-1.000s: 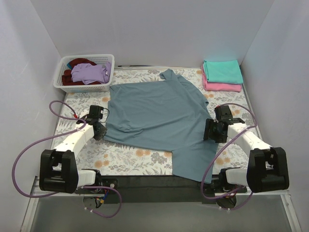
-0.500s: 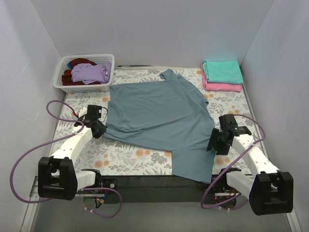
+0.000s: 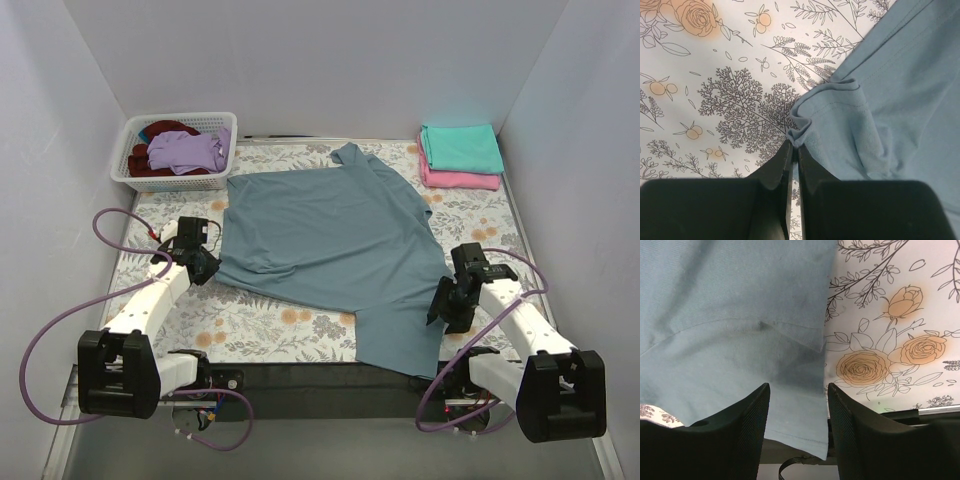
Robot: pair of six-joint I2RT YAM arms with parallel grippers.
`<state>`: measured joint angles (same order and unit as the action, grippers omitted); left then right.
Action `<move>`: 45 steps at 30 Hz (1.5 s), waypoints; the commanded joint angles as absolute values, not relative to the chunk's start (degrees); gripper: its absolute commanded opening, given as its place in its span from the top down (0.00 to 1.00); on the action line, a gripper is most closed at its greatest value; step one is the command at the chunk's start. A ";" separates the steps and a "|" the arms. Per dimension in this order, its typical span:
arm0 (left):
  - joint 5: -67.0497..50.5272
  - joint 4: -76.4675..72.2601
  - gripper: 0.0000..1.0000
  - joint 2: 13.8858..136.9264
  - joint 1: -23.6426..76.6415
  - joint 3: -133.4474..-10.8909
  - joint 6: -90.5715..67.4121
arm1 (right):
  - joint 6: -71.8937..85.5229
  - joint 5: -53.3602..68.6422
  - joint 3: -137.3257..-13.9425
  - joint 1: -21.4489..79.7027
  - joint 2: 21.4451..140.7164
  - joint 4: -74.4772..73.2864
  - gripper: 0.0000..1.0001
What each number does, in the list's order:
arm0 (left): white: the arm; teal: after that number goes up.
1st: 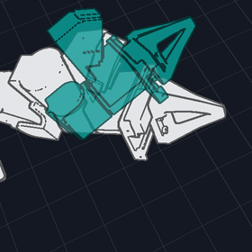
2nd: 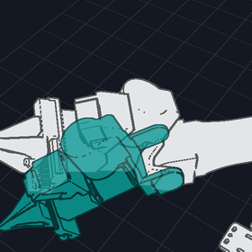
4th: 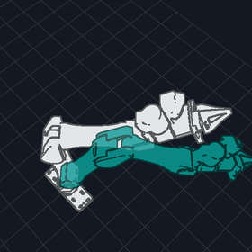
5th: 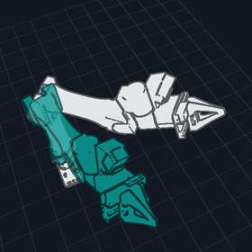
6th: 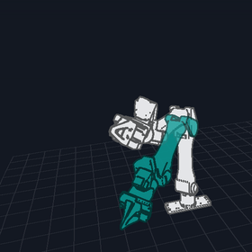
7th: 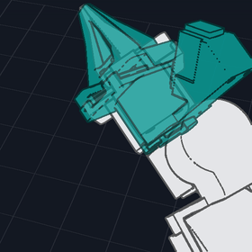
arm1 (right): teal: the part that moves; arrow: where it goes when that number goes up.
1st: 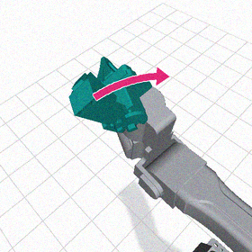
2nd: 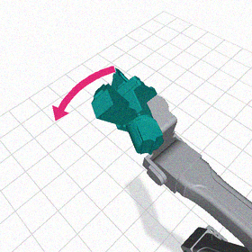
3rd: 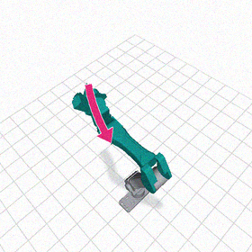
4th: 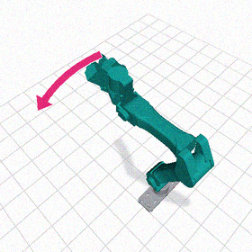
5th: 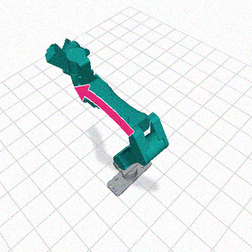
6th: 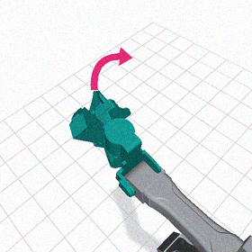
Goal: Fold and stack the t-shirts
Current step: Flatten the tshirt out
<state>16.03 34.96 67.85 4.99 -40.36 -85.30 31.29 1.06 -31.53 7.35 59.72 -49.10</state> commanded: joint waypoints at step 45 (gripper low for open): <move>13.98 35.07 1.00 52.14 4.13 -100.27 -70.50 | 0.98 -19.78 -105.64 10.28 52.93 -31.22 0.99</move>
<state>12.16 39.03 58.28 4.67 -98.54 -75.22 7.11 -18.24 -103.35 10.94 59.20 -38.85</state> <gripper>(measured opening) 0.030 0.023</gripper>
